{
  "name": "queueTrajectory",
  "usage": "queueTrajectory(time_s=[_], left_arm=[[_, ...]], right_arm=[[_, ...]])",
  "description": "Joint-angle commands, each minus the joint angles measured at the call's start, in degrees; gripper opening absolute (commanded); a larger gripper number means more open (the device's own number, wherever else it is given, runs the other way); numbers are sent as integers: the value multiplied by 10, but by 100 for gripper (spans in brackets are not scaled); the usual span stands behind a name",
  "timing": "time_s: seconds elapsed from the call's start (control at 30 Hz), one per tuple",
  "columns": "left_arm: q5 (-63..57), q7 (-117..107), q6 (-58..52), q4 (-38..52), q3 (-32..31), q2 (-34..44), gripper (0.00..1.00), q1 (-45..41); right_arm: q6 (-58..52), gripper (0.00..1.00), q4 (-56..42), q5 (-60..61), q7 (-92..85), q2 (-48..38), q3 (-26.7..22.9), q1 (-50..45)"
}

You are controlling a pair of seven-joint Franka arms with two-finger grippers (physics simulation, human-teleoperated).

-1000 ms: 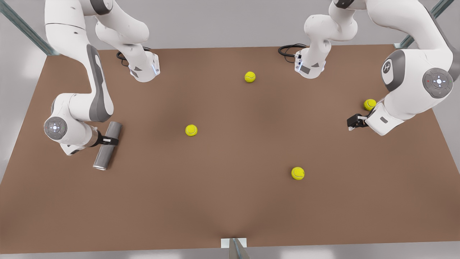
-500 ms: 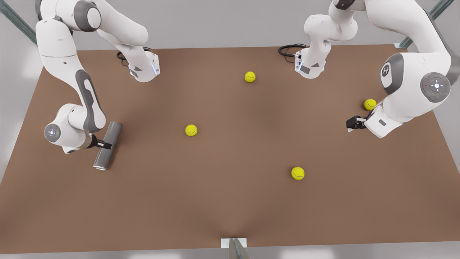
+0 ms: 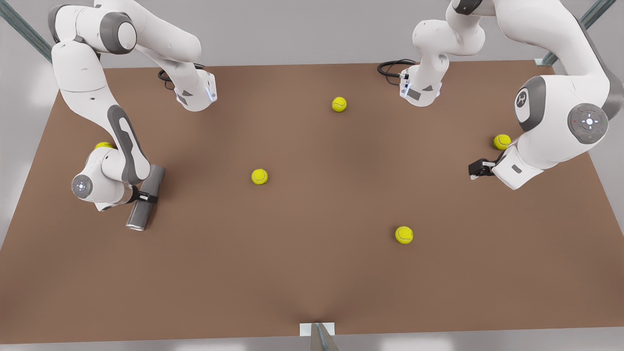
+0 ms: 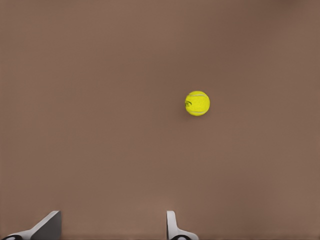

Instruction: Put the tennis tube upright

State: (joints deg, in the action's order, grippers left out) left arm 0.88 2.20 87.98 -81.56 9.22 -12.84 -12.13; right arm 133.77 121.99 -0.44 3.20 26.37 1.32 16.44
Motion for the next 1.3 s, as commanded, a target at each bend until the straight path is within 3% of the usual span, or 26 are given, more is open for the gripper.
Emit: queueTrajectory(time_s=[0.0,0.17,0.27,0.5,0.77,1.1,1.27], left_arm=[[0,0,0,0,0,0,100,0],[0,0,0,-3,0,-1,100,0],[0,-1,3,-7,0,-1,100,0],[0,-2,1,-11,0,-1,100,0],[0,-2,2,-12,0,-1,100,0],[0,-3,3,-12,0,-2,100,0],[0,-4,0,-13,0,-1,100,0]], right_arm=[[0,100,0,0,0,0,0,0],[0,99,-1,-1,0,4,0,-2],[0,84,-1,0,-17,4,0,-2],[-1,82,-2,0,-18,4,0,-2],[-1,69,-2,0,-21,3,0,-3],[-35,69,-35,-1,-78,-7,2,-11],[-73,69,-110,-6,-147,-6,48,-20]])
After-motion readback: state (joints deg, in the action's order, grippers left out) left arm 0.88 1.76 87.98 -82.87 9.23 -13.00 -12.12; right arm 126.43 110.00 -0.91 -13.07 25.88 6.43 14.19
